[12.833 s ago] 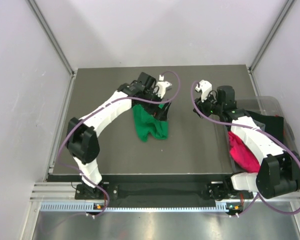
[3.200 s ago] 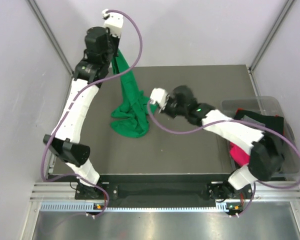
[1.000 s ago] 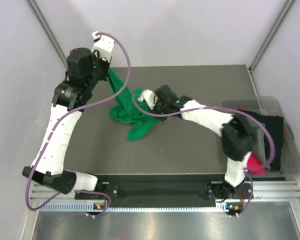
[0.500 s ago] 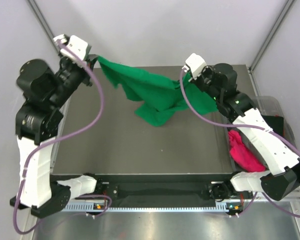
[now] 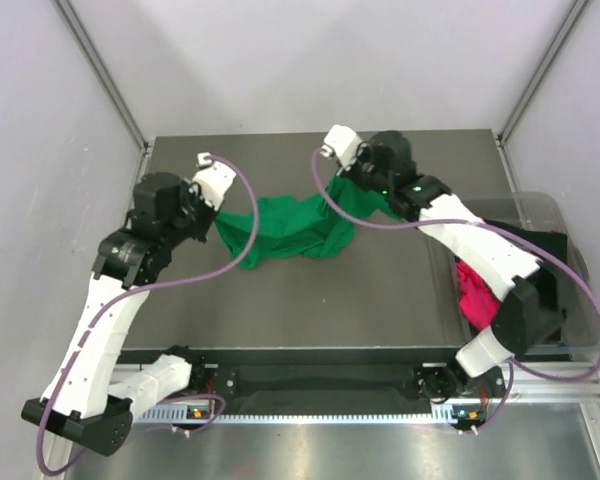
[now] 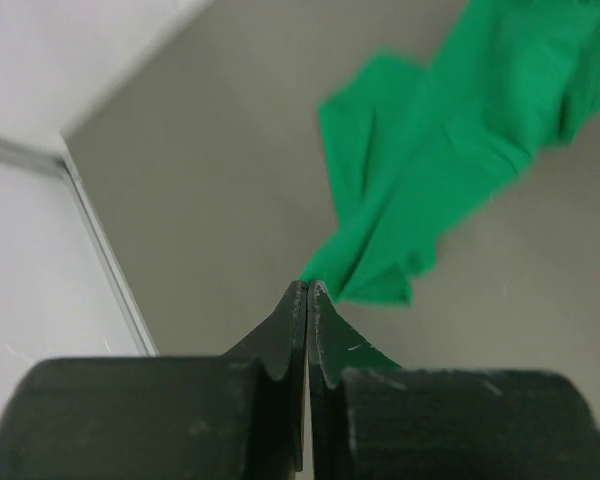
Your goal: Fold and stack the t-shirts
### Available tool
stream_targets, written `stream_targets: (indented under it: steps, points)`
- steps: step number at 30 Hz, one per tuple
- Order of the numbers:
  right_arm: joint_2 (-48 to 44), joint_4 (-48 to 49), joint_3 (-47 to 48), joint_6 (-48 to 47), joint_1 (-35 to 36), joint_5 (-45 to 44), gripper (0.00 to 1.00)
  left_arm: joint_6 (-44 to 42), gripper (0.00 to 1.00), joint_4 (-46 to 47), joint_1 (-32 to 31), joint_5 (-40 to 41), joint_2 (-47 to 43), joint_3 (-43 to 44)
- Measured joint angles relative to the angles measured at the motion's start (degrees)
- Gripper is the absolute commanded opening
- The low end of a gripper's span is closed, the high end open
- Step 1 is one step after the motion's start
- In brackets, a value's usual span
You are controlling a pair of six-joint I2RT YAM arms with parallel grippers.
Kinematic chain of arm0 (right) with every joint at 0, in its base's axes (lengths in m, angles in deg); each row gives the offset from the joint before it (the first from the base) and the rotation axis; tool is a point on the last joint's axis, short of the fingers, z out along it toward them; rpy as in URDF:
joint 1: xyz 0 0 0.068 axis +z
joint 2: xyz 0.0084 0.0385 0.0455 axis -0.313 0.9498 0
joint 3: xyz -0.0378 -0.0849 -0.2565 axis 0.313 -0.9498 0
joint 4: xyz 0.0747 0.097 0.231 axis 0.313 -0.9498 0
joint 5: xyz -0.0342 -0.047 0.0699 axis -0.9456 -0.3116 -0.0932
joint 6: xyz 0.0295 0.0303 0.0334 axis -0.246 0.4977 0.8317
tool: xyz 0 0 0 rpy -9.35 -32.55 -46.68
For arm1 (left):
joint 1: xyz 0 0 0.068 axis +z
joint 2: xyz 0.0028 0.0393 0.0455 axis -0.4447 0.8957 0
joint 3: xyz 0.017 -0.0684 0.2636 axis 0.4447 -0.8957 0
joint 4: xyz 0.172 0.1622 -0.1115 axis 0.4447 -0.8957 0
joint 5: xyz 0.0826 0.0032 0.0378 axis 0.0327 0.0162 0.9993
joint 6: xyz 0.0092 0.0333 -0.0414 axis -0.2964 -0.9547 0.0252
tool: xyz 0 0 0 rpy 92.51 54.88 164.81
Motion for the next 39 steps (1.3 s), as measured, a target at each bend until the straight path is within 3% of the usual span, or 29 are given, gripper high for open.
stream_targets:
  steps: [3, 10, 13, 14, 17, 18, 21, 23, 30, 34, 39]
  points:
    - [6.36, 1.27, 0.02, 0.00, 2.14, 1.05, 0.01, -0.83, 0.00, -0.81, 0.00, 2.69, -1.53, -7.08]
    - [20.24, 2.23, 4.81, 0.02, 7.39, 2.95, 0.02, -1.31, 0.00, 0.09, 0.39, 9.68, -5.35, -11.87]
    - [24.85, 2.78, 9.18, 0.61, 8.76, 3.37, 0.12, -1.86, 0.37, 1.09, 1.16, 13.14, -5.97, -12.09]
    - [25.88, 2.99, 10.27, 0.94, 8.92, 3.34, 0.24, -1.88, 0.51, 1.33, 1.27, 14.10, -5.97, -12.04]
    - [27.10, 4.35, 11.74, 2.16, 9.05, 2.10, 0.37, -1.68, 0.64, 1.05, 1.57, 15.23, -5.68, -10.71]
    - [26.99, 4.96, 11.69, 2.25, 9.03, 1.16, 0.39, -1.68, 0.84, 0.87, 1.64, 14.99, -5.55, -9.25]
    - [25.42, 7.50, 9.66, 2.62, 8.50, -1.40, 0.42, -1.42, 0.85, 0.59, 1.90, 12.39, -5.35, -3.50]
    - [23.02, 7.54, 7.23, 2.86, 7.72, -2.38, 0.44, -1.25, 0.98, 0.55, 1.97, 9.20, -4.87, 0.02]
    - [11.02, 7.54, 0.00, 7.93, -1.60, -2.93, 0.46, 0.98, 0.99, 0.22, -0.44, -2.73, 1.86, 5.70]
    - [1.25, 7.28, -7.67, 10.03, -8.52, -1.86, 0.46, -0.48, 0.99, -0.28, -10.01, 0.17, 13.88, 7.08]
    - [-7.39, 6.51, -16.17, 10.03, -9.57, -0.39, 0.45, -2.95, 0.81, -0.42, -22.21, 6.47, 31.93, 7.50]
